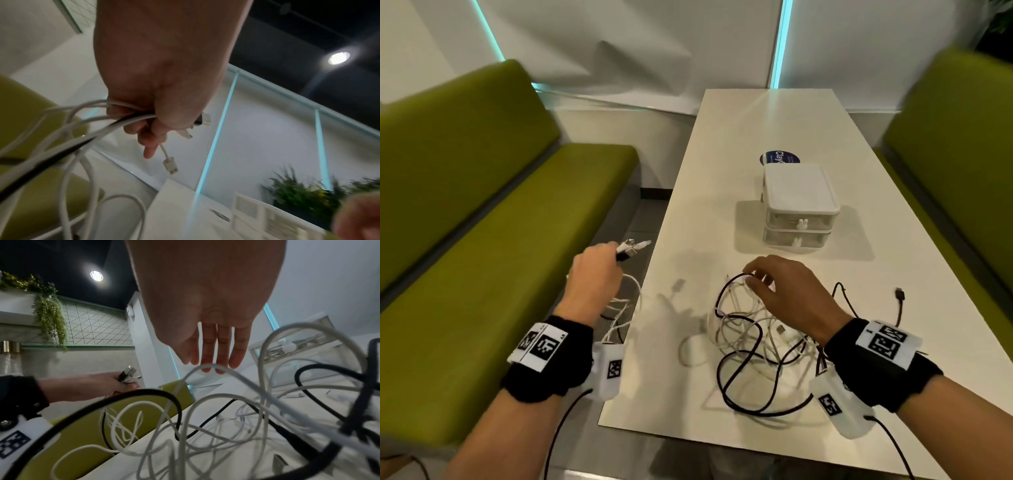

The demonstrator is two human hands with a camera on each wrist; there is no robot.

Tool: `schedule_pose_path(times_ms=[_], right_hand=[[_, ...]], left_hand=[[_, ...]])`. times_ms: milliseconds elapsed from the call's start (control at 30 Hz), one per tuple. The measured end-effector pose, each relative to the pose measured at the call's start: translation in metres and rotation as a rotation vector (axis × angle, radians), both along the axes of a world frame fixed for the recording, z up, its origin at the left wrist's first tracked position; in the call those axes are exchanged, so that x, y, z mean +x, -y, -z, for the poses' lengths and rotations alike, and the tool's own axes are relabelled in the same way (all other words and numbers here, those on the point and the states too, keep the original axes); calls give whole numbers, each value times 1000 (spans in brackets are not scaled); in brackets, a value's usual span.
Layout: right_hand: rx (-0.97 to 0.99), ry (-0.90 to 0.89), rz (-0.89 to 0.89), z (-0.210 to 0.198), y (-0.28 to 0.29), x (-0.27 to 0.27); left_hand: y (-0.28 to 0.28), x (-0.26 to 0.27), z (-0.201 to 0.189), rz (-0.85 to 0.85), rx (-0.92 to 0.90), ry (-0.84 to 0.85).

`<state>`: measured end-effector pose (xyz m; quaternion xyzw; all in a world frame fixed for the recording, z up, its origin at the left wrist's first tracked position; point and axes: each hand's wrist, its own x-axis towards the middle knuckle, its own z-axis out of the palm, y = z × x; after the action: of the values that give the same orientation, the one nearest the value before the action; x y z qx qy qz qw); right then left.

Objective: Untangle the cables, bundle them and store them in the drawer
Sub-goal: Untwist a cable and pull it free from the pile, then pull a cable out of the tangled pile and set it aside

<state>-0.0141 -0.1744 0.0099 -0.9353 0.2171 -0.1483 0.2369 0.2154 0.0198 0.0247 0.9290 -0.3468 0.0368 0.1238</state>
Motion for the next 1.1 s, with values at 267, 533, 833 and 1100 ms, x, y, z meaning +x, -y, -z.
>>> schedule_pose_path(times_ms=[267,533,833,1100], right_hand=[[-18,-204,-45,9,-5,27],[-11,-462,-21,34,-10,36],[40,-432,69,42,-13,34],[76,-466,151,40,-15,32]], left_hand=[[-35,25,3,-147,-114,-33],[-23,3,15,-119,-173,-190],[3,-27,10,-18,-356,-396],[17,-55,0,89,-531,-576]])
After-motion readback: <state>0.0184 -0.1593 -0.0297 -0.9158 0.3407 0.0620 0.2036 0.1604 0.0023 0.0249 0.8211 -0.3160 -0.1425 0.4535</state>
